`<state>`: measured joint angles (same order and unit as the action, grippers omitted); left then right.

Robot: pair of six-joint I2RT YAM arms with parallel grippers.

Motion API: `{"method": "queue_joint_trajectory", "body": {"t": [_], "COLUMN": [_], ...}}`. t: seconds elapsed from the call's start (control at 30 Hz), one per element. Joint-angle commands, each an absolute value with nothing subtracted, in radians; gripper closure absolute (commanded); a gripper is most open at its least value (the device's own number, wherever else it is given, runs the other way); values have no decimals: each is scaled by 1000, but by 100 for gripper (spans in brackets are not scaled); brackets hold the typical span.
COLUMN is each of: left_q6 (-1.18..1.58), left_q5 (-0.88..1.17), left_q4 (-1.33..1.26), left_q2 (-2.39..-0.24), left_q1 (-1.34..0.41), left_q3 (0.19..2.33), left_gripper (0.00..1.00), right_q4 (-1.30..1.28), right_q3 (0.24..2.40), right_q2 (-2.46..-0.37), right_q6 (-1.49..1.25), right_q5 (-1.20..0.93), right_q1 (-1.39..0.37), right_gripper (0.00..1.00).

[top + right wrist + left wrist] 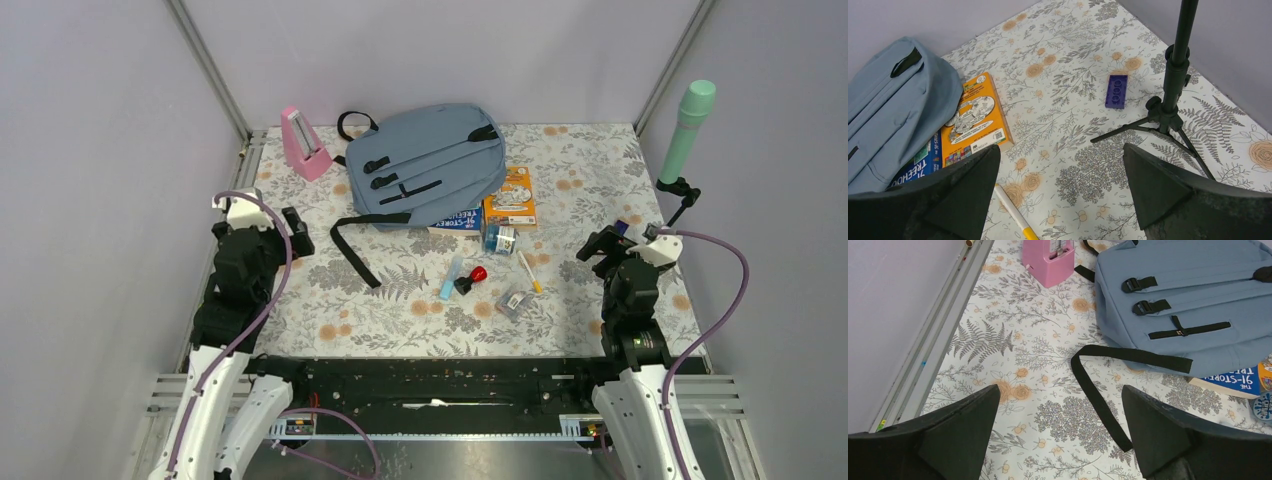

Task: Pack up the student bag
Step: Pick up the student bag at the center of the board.

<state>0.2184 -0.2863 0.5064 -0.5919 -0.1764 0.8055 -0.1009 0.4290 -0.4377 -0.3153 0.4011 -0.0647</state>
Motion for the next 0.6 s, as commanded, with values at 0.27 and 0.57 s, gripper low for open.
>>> {"method": "queue_joint_trajectory", "body": {"t": [0.27, 0.57], "left_q6": [229, 124], "left_q5": [-235, -101], "left_q4": [530, 501], "left_q2": [-746, -950], "left_q1": [-173, -341], "left_q3": [877, 933], "left_gripper": [1, 1], "right_q4": [-95, -108], "right_q3": [454, 466], "right_q2": [-418, -430], "right_q6": [-329, -326], "right_q5": [429, 397], "right_q1": [-64, -64], "right_gripper": [0, 0]}}
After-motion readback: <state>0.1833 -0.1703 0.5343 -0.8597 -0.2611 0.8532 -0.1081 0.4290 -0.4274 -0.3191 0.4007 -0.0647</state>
